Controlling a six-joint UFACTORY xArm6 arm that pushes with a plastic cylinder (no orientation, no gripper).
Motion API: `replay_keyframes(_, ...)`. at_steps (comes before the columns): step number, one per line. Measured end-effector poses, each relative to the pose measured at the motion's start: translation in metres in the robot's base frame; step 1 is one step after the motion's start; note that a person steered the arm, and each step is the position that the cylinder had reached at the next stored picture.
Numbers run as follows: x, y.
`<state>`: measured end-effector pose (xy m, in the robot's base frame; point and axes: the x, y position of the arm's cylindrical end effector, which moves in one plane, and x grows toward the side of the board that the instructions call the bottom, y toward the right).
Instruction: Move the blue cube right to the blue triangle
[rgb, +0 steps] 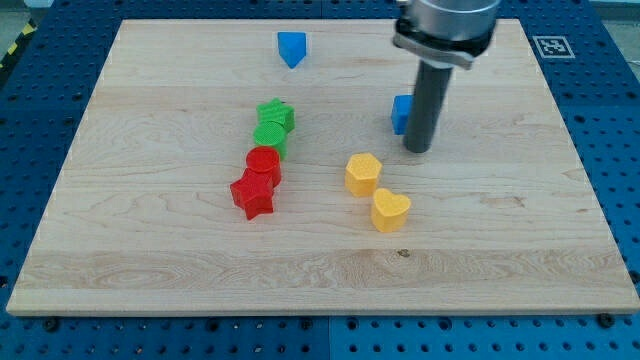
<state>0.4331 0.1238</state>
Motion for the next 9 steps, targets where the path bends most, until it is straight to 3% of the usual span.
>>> replay_keyframes(1,-0.008,0.005)
replay_keyframes(3,-0.033,-0.046)
replay_keyframes(5,-0.042,-0.009)
replay_keyframes(9,-0.080,-0.009)
